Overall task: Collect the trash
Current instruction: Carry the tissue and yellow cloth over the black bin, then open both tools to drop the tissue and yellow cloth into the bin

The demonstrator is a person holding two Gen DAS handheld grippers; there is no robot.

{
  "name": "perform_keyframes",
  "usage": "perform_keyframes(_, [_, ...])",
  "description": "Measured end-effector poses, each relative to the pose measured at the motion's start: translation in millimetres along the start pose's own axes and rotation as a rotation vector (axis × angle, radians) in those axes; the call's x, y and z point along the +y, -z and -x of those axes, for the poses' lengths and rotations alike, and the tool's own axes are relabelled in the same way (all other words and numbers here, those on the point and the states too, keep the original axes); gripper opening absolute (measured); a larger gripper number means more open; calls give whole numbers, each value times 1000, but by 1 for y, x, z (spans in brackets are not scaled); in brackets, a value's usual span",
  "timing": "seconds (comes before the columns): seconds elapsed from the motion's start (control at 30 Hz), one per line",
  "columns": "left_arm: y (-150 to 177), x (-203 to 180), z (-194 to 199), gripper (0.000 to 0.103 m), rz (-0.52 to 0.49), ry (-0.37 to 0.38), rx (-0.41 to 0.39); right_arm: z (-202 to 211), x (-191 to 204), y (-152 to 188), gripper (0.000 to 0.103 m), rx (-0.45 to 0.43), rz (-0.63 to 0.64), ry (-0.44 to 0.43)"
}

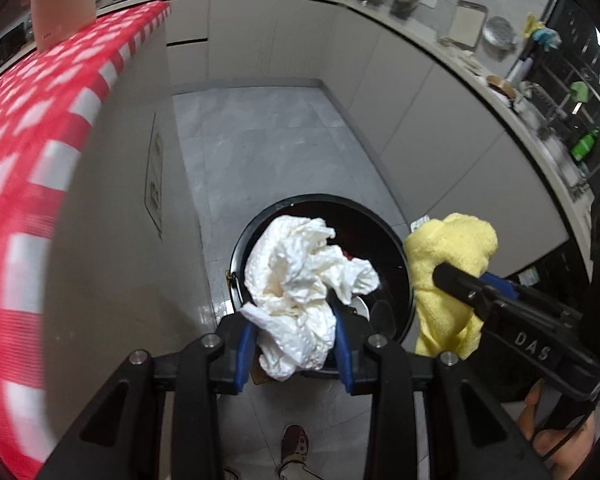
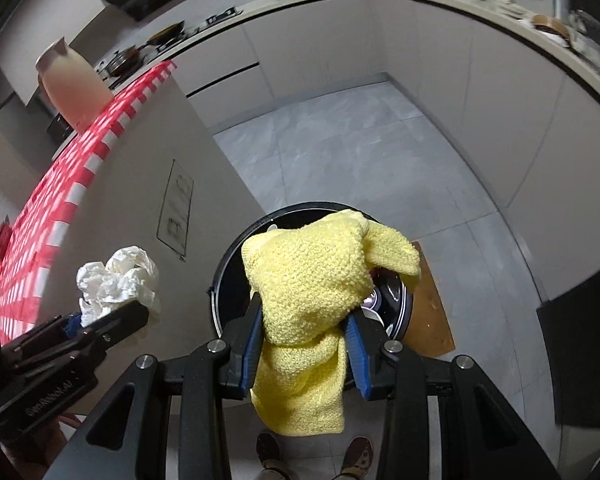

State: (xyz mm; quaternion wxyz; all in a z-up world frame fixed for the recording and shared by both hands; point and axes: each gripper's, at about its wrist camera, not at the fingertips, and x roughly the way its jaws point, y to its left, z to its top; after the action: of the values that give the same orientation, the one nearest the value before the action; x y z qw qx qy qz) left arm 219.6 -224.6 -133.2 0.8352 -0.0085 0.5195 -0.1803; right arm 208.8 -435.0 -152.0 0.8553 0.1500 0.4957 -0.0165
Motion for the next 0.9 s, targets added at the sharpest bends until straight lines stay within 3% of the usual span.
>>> perform_keyframes(0.17, [-3,-13,-25,40,20,-38,9,-27,-17,-19,53,30,37,-52])
perform_keyframes(0.23, [-2,-13,-35,42,30,-62,7,-40,-22,-26,70,29,64,-71])
perform_keyframes(0.37, [-4,-11,-70,68,55,-89,37,-51,-36,-35,71,-3,80,-3])
perform_keyframes(0.47, [-9,-13,-82,68,81,-109,48,-23,-51,-36,71,-105,70,11])
perform_keyframes(0.7, [-23,-30,-46,68,85,-119,-29,-4,-62,-22,71,-63,69,-16])
perform_keyframes(0.9, [-19,-39,3,68,54,-124,-79,-6,-53,-3,71,41,44,-49])
